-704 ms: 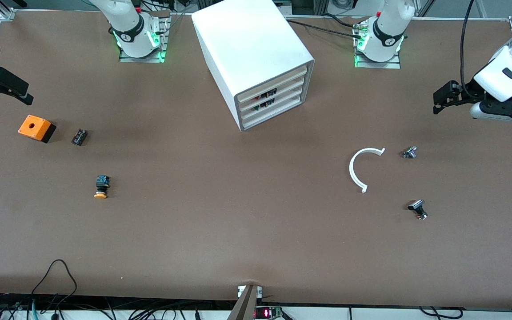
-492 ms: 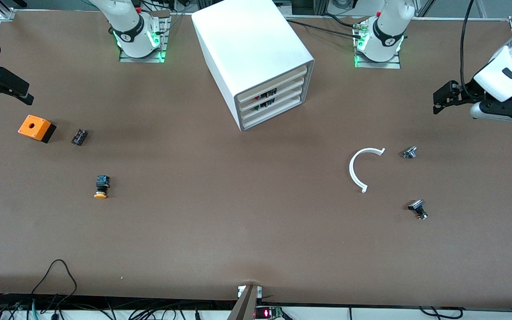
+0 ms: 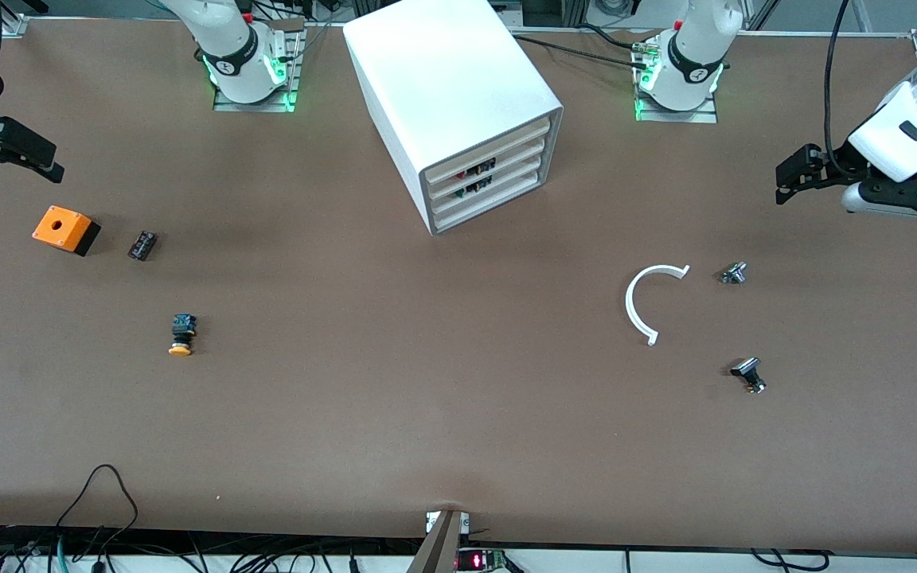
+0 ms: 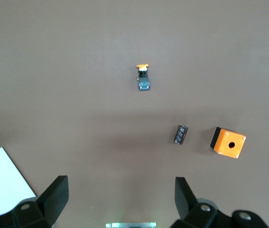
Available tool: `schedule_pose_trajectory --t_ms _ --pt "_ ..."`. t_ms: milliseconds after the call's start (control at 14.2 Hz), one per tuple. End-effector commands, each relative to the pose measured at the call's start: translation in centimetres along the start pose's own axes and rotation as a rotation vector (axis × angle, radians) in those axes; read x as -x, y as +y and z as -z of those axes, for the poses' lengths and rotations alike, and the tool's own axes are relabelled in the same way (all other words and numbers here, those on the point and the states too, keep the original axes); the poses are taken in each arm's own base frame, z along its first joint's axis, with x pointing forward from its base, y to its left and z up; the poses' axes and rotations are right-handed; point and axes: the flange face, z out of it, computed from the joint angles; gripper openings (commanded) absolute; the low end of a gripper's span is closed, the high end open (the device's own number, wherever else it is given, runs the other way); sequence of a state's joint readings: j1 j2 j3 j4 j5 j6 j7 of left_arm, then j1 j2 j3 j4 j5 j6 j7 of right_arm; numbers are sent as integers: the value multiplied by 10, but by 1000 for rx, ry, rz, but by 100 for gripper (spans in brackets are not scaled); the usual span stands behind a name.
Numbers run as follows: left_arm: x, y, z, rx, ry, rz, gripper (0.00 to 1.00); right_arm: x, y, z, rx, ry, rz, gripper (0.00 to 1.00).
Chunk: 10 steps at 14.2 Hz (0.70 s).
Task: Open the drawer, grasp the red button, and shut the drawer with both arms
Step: 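Move the left gripper to the drawer front while the right gripper advances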
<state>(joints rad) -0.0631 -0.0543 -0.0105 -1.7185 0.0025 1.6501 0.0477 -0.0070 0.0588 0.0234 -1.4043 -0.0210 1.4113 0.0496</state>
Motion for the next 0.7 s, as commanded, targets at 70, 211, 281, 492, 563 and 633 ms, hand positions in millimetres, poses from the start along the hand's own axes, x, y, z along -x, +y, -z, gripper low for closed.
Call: schedule_pose_trajectory --t_ms 70,211,281,492,563,633 --pt "2 2 -1 30 -45 -25 100 -25 -4 -43 -8 -80 8 99" --pt "1 6 -16 82 -112 -25 100 -41 -8 -70 -29 -122 43 99" --pt "5 10 -21 127 -155 -31 100 -47 -11 -83 -29 -138 45 99" --pt "9 23 -45 212 -283 -104 100 -66 -25 -113 -26 -139 47 99" --pt "10 29 -52 264 -313 -132 100 -72 -26 -122 -26 -139 45 99" --pt "6 34 -65 335 -344 -161 100 -77 -33 -130 -24 -138 40 99"
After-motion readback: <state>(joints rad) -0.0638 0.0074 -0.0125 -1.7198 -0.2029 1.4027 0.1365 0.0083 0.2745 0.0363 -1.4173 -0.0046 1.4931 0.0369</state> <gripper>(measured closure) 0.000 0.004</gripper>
